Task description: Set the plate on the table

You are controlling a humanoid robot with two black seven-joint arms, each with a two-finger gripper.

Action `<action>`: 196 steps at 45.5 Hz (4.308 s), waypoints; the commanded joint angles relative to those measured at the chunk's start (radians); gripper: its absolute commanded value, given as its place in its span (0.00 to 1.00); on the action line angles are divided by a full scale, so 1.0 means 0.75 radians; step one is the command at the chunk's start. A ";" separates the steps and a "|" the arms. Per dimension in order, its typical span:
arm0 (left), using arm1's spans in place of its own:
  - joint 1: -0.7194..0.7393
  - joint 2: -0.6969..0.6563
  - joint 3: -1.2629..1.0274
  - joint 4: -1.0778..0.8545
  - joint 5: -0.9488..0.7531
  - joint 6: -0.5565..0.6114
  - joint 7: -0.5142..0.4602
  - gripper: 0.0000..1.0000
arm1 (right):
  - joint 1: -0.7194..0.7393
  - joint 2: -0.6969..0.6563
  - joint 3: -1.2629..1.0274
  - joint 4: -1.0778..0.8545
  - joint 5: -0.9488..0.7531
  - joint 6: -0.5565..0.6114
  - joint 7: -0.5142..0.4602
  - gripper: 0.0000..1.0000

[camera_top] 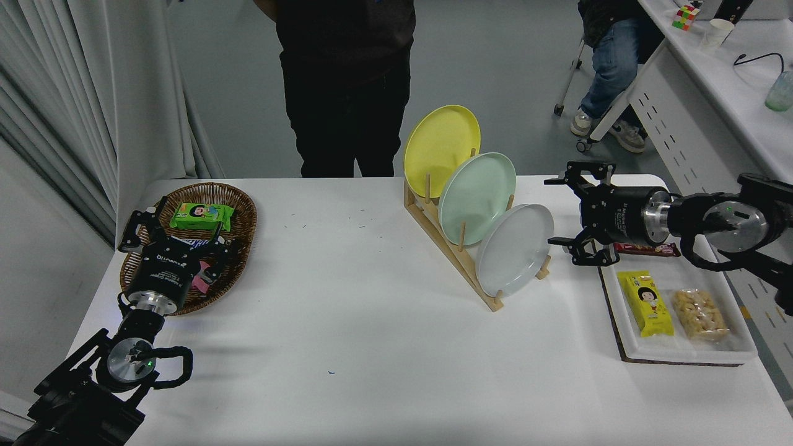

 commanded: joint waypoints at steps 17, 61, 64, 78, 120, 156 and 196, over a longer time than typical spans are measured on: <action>0.000 0.000 0.000 0.000 0.000 0.000 0.000 0.98 | 0.151 0.076 -0.153 -0.012 -0.017 -0.205 -0.015 1.00; 0.002 0.000 0.000 0.000 0.000 0.000 0.000 0.98 | 0.231 0.364 -0.236 -0.258 -0.093 -0.192 -0.201 1.00; 0.000 0.000 0.000 0.000 0.000 0.000 0.000 0.98 | 0.233 0.381 -0.243 -0.260 -0.095 -0.190 -0.201 1.00; 0.002 0.000 0.000 0.000 0.000 0.000 0.000 0.98 | 0.231 0.383 -0.235 -0.264 -0.097 -0.102 -0.201 0.99; 0.000 0.000 0.000 0.000 0.000 0.000 0.000 0.98 | 0.202 0.448 -0.273 -0.517 -0.097 0.014 -0.195 0.82; 0.000 0.000 0.000 0.000 0.000 0.000 0.000 0.98 | 0.112 0.446 -0.100 -0.517 -0.070 -0.004 -0.208 0.62; 0.000 0.000 0.000 0.000 0.000 0.000 0.000 0.98 | 0.094 0.409 0.017 -0.489 -0.072 -0.066 -0.381 0.52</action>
